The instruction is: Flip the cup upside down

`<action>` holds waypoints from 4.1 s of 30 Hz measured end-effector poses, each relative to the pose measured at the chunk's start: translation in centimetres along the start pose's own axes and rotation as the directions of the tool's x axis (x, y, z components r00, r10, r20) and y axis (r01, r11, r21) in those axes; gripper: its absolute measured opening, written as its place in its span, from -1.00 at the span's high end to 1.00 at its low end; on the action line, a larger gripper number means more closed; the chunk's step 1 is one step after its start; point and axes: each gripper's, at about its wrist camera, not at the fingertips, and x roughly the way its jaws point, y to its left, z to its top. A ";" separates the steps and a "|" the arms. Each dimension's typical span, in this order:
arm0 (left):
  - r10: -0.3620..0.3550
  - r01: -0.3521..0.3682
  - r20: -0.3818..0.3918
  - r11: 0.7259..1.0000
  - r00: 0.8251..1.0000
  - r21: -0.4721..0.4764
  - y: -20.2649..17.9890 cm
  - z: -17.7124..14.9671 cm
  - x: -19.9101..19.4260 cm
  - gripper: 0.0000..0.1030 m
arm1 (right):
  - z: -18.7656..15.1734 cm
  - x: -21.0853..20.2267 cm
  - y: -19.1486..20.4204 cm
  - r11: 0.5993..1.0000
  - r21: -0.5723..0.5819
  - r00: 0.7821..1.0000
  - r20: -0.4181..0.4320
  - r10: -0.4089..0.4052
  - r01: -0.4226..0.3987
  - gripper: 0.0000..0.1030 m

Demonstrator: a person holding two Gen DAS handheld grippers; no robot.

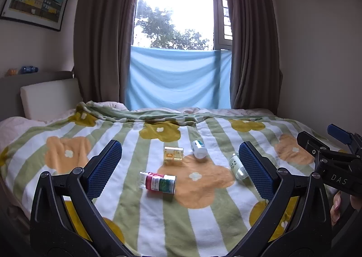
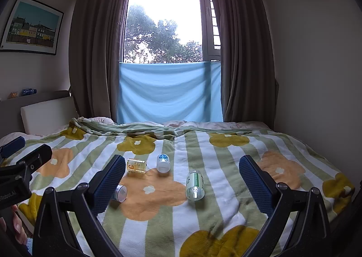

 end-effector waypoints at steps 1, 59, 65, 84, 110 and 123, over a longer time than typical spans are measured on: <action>0.000 0.000 -0.001 1.000 1.000 0.001 -0.2 0.0 0.0 -1.00 | 0.0 0.0 0.0 1.000 0.000 1.000 -0.001 -0.001 0.001 -0.95; -0.002 -0.002 -0.140 1.000 0.990 -0.028 0.7 -0.4 6.0 -1.00 | -2.3 2.5 -1.1 1.000 0.019 0.998 -0.055 0.012 -0.010 -0.95; -0.021 0.027 -0.259 0.999 0.966 0.019 0.6 -0.3 13.4 -1.00 | -2.8 4.5 -1.5 1.000 0.016 0.995 -0.095 0.022 -0.020 -0.95; 0.025 0.546 -0.699 0.604 0.715 0.580 -2.3 -8.2 46.1 -1.00 | -7.3 15.8 -5.4 0.997 0.056 0.956 -0.290 -0.038 0.056 -0.95; 0.170 0.782 -0.868 0.380 0.467 0.494 -4.6 -14.3 54.6 -0.32 | -11.1 19.4 -6.8 0.992 0.045 0.924 -0.369 -0.095 0.120 -0.95; 0.151 0.794 -0.851 0.307 0.503 0.524 -7.5 -12.1 47.6 -0.31 | -9.9 18.1 -6.9 0.992 0.078 0.939 -0.339 -0.067 0.099 -0.95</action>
